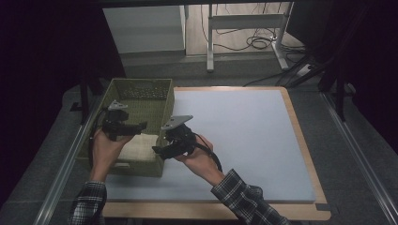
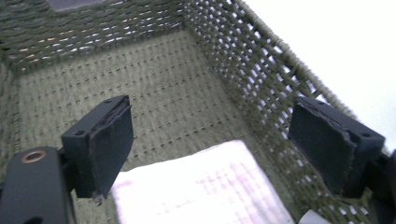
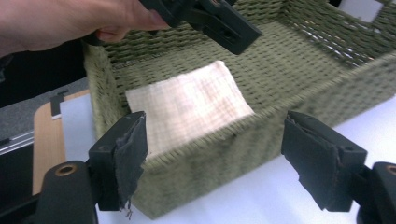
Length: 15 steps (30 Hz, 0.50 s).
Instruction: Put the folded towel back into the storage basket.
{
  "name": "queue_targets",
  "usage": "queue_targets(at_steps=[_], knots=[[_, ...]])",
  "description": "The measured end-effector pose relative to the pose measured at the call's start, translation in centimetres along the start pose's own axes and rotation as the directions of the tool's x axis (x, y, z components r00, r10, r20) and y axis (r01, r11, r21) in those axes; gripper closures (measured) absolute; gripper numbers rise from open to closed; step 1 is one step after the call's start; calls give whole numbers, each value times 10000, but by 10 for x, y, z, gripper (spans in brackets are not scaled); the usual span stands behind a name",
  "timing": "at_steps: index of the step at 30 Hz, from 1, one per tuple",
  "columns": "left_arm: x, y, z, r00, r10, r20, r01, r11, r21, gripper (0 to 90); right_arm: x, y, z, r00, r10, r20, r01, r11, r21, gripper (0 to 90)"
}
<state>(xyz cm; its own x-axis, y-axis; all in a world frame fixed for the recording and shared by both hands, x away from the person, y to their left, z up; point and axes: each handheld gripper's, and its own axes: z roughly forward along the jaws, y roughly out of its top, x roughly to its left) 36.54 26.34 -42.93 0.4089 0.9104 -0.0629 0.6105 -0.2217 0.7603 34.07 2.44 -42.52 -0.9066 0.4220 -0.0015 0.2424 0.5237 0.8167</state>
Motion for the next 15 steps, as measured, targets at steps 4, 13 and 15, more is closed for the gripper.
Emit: queue_targets(at_steps=[4,13,15], knots=[[-6,3,2,9999,63,130,-64,10000,57,116,-7,-5,-8,9999,166,-2,-166,9998,-55,211],[-19,10,5,9994,103,322,-104,9999,32,82,-16,-17,-24,9994,350,82,-348,9992,-207,191],[-21,12,5,9991,134,392,-135,9999,25,75,-18,-19,-27,9994,339,102,-337,9992,-202,188]])
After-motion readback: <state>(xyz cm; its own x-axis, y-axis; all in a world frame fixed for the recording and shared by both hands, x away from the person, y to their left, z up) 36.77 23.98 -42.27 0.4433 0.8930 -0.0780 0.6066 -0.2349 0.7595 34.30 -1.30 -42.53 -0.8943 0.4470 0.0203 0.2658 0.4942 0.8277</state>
